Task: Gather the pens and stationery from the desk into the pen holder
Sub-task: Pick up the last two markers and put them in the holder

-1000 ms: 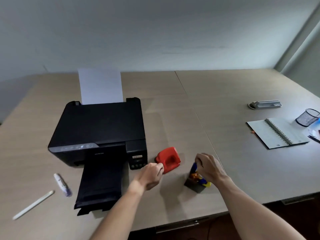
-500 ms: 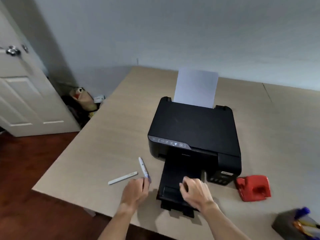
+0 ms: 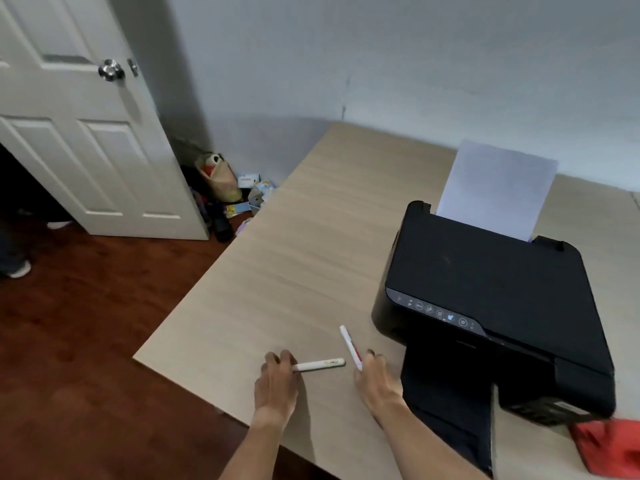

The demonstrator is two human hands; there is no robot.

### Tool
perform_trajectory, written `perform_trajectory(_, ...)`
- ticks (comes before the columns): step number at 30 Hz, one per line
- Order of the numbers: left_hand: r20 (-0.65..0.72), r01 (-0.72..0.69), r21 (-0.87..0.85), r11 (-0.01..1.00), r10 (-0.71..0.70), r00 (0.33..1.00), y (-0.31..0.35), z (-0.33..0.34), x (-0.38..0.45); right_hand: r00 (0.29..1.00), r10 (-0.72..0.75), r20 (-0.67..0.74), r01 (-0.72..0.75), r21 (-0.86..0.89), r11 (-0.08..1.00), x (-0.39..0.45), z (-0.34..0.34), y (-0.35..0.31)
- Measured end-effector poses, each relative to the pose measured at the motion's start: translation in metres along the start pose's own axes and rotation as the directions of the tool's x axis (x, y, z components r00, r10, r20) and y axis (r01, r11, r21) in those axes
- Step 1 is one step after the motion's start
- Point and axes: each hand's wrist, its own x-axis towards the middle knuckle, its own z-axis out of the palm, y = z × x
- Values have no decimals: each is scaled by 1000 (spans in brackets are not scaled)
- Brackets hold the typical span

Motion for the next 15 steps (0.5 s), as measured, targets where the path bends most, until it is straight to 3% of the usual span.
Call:
perform_trajectory(5,26,-120,87,989,118,993,-6,-8,7,997,-58,-57,58,-13,998,-6,-4,0)
perform_trajectory(10,-36,-289,-173,942,287,957,1,-30,8,944,-156,-290,188,87,978,-30,-27,43)
perform_trajectory(15,9,-504,-197,841,516,857,49,-24,-7,901,-154,-405,225,132,965,-72,-59,138)
